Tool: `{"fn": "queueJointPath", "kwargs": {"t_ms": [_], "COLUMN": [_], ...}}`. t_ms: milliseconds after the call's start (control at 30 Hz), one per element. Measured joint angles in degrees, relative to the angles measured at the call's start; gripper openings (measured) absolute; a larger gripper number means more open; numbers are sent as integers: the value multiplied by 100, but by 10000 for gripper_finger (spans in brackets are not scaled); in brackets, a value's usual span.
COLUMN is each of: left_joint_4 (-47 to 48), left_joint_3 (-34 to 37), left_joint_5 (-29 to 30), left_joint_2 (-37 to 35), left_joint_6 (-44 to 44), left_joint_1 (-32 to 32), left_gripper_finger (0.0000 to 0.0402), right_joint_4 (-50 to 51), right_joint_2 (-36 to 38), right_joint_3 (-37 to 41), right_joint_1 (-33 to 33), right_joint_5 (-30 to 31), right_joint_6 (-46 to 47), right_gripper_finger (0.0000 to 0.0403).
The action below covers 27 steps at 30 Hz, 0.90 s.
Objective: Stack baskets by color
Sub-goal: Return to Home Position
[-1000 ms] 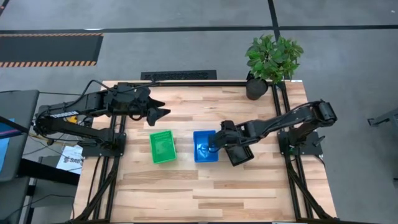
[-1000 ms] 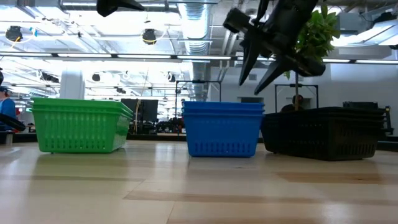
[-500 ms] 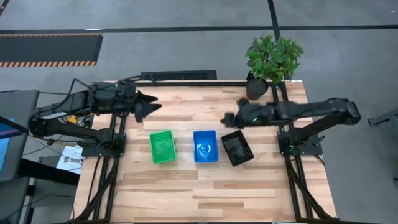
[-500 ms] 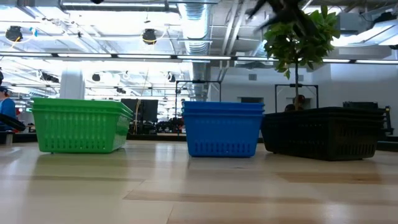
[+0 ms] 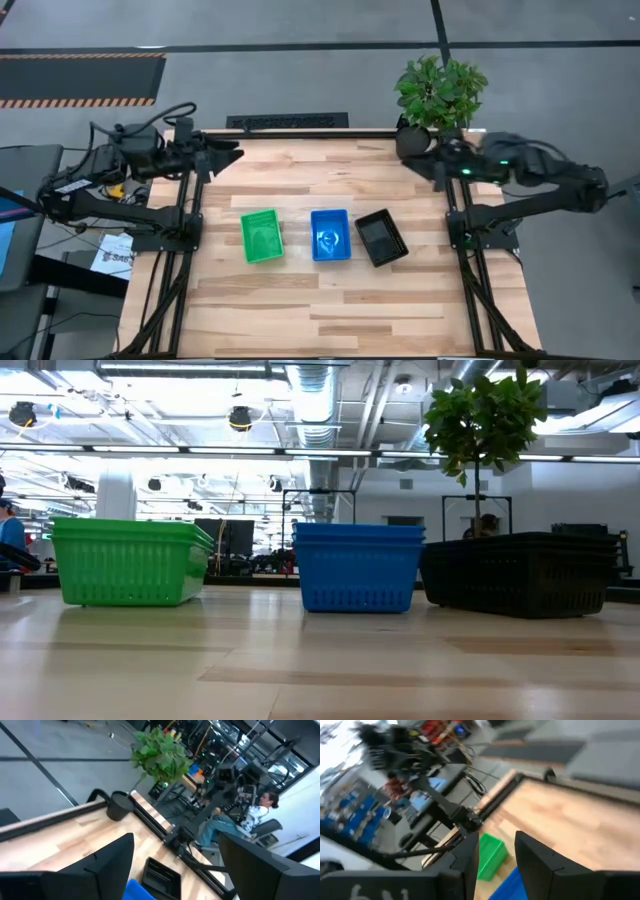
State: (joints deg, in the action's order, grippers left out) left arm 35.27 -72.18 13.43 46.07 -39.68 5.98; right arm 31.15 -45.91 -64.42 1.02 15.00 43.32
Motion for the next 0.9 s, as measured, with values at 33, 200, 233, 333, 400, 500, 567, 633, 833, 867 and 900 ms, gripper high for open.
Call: {"fn": "queueJointPath", "kwargs": {"t_ms": [33,200,233,333,400,500,567,633,833,867,900], "left_joint_4": [21,-76,-177,-500,-627,-601,-610,-744,-1586,-1601,-1601], "left_joint_3": [0,0,0,0,0,0,30,153,942,1070,1214], "left_joint_5": [-55,-114,-212,-413,-415,-397,-449,-601,-1156,-1165,-1165], "left_joint_2": [0,4,3,5,0,-47,-60,-152,-759,-888,-1016], "left_joint_6": [-20,164,548,1326,1537,1814,1980,2115,2237,2213,2187], "left_joint_1": [0,-6,-20,-58,-55,-52,-52,-52,-52,-52,-52], "left_gripper_finger": [278,278,278,278,278,278,278,278,278,278,278], "right_joint_4": [3,80,160,557,804,1069,1082,926,297,98,-66], "right_joint_2": [138,701,810,1176,1422,1734,1879,2094,2851,2996,3137], "right_joint_3": [0,0,0,0,0,-2,70,254,1122,1306,1496], "right_joint_1": [-18,-103,-91,-44,-46,-48,-48,-48,-51,-51,-51], "right_joint_5": [-2,-13,-13,-8,13,41,45,44,43,40,39], "right_joint_6": [-305,-1386,-1490,-1582,-1599,-1599,-1665,-1809,-1882,-1879,-1881], "right_gripper_finger": [145,142,142,144,146,148,147,146,142,142,142]}}
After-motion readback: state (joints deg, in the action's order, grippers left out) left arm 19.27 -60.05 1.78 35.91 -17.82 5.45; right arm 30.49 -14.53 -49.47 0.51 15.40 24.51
